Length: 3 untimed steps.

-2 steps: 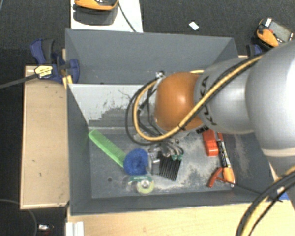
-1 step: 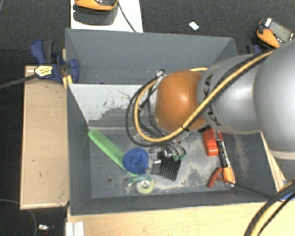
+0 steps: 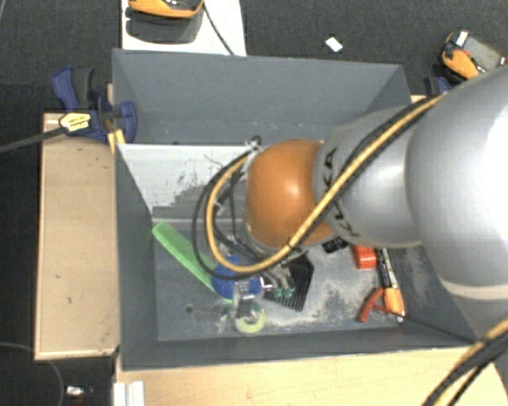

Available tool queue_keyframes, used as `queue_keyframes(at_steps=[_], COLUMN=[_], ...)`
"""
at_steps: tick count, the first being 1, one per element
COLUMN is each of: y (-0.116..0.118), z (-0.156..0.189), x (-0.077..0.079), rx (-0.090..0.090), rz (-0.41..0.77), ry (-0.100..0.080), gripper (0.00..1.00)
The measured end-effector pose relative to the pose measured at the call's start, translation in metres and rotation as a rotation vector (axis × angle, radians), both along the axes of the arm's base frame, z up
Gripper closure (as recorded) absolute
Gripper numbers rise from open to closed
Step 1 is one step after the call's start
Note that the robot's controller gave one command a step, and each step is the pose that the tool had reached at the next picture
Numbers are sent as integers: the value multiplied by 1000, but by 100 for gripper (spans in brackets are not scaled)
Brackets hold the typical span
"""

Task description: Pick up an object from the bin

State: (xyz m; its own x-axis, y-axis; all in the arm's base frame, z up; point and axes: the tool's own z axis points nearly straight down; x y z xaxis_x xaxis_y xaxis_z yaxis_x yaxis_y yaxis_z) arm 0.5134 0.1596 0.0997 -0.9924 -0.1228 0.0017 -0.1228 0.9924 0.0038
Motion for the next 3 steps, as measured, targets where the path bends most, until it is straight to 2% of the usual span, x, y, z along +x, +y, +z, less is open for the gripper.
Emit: queue_keyframes(at_steps=[1,2,3], y=[-6,-24,-24], z=[-21,-29,-29], x=[16,6,6], rx=[-2,-1,-1], rz=[246,-95,-96], ry=[-12,0,0], gripper=[0,100,100])
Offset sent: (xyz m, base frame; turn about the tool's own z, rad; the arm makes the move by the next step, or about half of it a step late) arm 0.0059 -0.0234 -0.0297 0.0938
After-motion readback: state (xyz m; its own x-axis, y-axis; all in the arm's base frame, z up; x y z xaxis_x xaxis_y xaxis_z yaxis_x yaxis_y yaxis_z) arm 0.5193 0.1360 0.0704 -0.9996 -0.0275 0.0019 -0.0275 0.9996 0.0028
